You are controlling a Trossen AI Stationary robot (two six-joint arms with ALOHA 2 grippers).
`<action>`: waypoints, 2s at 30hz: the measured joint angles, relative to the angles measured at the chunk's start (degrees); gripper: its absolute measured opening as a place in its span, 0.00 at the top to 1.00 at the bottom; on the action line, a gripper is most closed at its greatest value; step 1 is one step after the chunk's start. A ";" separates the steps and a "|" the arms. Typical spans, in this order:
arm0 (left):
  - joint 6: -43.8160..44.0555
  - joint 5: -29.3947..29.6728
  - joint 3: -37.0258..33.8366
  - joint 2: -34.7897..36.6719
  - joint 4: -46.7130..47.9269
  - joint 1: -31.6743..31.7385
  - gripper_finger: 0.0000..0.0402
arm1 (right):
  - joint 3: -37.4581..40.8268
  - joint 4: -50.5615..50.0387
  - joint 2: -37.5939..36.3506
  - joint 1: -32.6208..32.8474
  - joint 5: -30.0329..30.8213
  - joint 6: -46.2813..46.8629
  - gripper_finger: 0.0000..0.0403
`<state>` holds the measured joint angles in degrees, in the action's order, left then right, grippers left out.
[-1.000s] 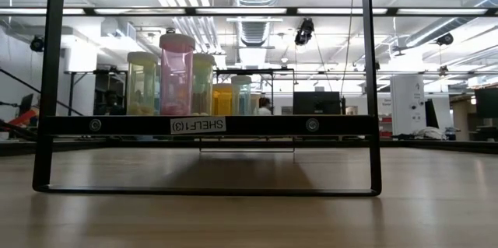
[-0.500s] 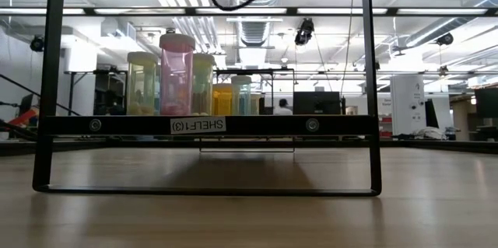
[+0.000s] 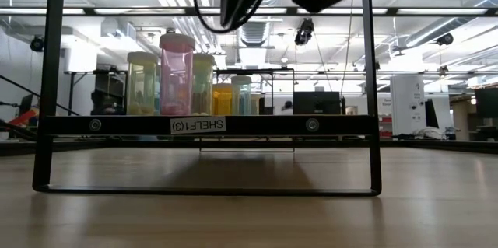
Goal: Pick and place medicine bottles onto shelf by color
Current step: Adjust the pill bottles on the shelf
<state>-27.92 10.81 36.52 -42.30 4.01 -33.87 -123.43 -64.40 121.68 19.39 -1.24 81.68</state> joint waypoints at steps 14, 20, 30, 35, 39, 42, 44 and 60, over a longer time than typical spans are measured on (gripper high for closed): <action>0.17 0.09 -0.16 0.04 -0.10 0.00 1.00 | 0.13 0.96 2.24 -0.86 -2.16 -3.97 0.98; 0.21 0.11 -0.15 0.07 -0.52 0.00 1.00 | 0.98 4.23 2.32 -1.40 -1.76 -5.73 0.98; 0.28 0.13 -0.10 0.08 -0.53 0.00 1.00 | 1.82 7.26 2.39 -2.07 -1.76 -7.30 0.98; 0.33 0.13 -0.12 0.11 -0.50 0.00 1.00 | 1.85 7.30 2.39 -2.18 -1.81 -7.40 0.98; 0.46 0.13 -0.12 0.07 -0.51 0.00 1.00 | 1.85 6.63 2.39 -2.18 -3.31 -7.44 0.98; 0.48 0.13 -0.12 0.07 -0.50 -0.02 1.00 | 2.33 5.94 2.37 -2.18 -3.69 -7.44 0.98; 0.48 0.13 -0.12 0.07 -0.50 0.00 1.00 | 2.74 6.31 2.37 -2.18 -3.71 -7.44 0.98; 0.48 0.15 -0.07 0.04 -0.50 -0.01 1.00 | 5.06 13.73 2.30 -2.42 -5.65 -9.34 0.98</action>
<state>-27.44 10.96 36.45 -42.26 3.51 -33.88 -118.37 -50.68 123.98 16.97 -6.89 72.33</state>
